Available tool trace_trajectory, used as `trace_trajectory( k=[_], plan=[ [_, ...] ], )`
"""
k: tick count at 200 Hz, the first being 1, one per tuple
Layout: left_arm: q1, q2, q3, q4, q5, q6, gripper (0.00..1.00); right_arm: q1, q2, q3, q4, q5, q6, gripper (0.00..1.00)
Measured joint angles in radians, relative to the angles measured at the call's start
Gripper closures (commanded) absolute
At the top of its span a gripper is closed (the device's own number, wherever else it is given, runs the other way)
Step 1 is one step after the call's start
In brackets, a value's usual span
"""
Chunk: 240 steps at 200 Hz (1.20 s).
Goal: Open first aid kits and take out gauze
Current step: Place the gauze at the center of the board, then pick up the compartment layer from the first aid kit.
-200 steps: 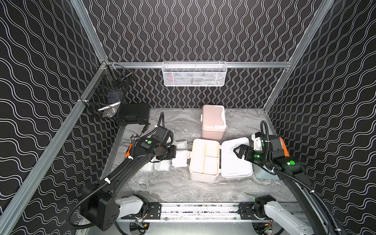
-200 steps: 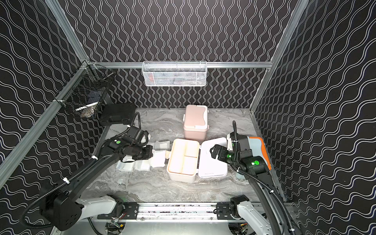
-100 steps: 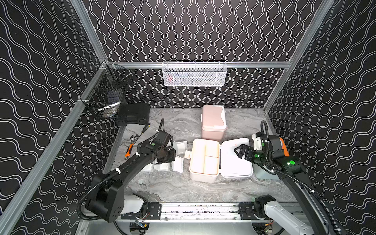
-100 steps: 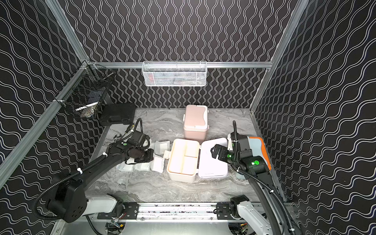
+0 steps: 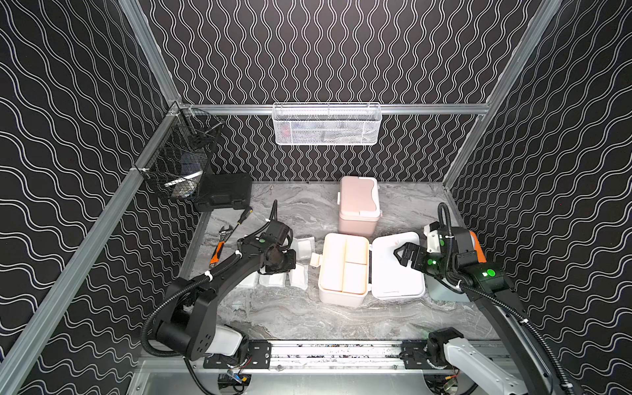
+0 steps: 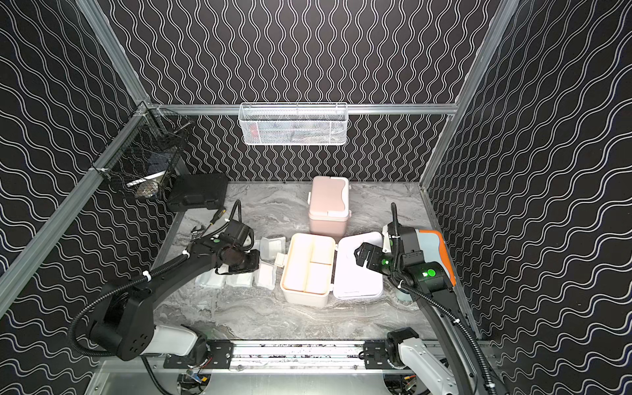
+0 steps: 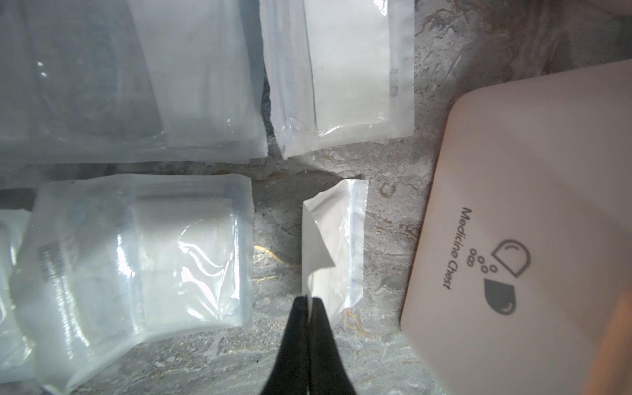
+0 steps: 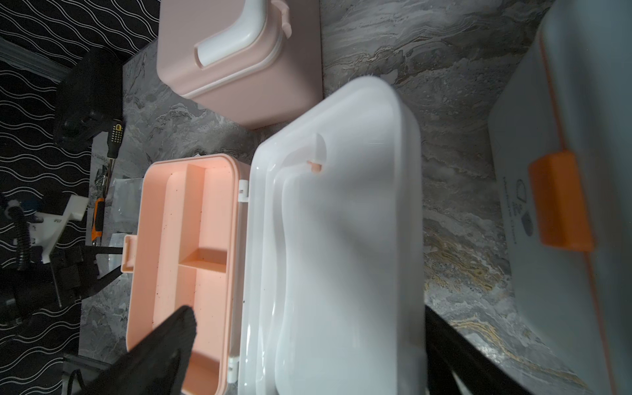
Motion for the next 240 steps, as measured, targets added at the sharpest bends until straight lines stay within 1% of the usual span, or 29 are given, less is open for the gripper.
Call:
trace_trajectory(
  k=[8, 14, 24, 39, 55, 91, 116, 141, 162, 198, 229, 240],
  plan=[
    [0.0, 0.007, 0.0, 0.0, -0.006, -0.006, 1.0, 0.0, 0.001, -0.002, -0.001, 0.003, 0.0, 0.0],
    [0.0, 0.013, 0.0, 0.0, -0.012, -0.014, 0.96, 0.0, 0.003, -0.002, -0.002, 0.004, 0.0, 0.0],
    [0.0, 0.02, 0.0, -0.001, -0.024, -0.014, 0.88, 0.0, 0.005, -0.002, -0.004, 0.009, 0.0, 0.0],
    [0.0, 0.023, 0.001, -0.008, -0.026, -0.014, 0.7, 0.0, 0.005, -0.002, -0.011, 0.022, 0.0, 0.0],
    [0.0, 0.021, 0.01, -0.022, -0.042, -0.016, 0.56, 0.0, 0.005, -0.002, -0.018, 0.034, 0.0, 0.0],
    [0.0, -0.029, 0.03, -0.053, -0.054, -0.016, 0.38, 0.0, 0.023, 0.012, -0.033, 0.082, 0.004, 0.0],
    [0.0, -0.086, 0.047, -0.077, -0.058, -0.02, 0.23, 0.0, 0.044, 0.048, -0.062, 0.145, 0.03, 0.0],
    [0.0, -0.148, 0.071, -0.111, -0.057, -0.024, 0.11, 0.0, 0.076, 0.1, -0.101, 0.214, 0.061, 0.0],
    [0.0, -0.202, 0.098, -0.137, -0.054, -0.032, 0.07, 0.0, 0.095, 0.146, -0.129, 0.246, 0.076, 0.0],
    [-0.002, -0.282, 0.141, -0.167, -0.022, -0.041, 0.06, 0.0, 0.104, 0.225, -0.167, 0.272, 0.077, 0.0],
    [-0.023, -0.333, 0.148, -0.17, 0.031, -0.047, 0.06, 0.0, 0.132, 0.294, -0.179, 0.246, 0.07, 0.0],
    [-0.044, -0.343, 0.146, -0.164, 0.049, -0.06, 0.06, 0.005, 0.154, 0.313, -0.179, 0.222, 0.07, 0.03]
  ],
)
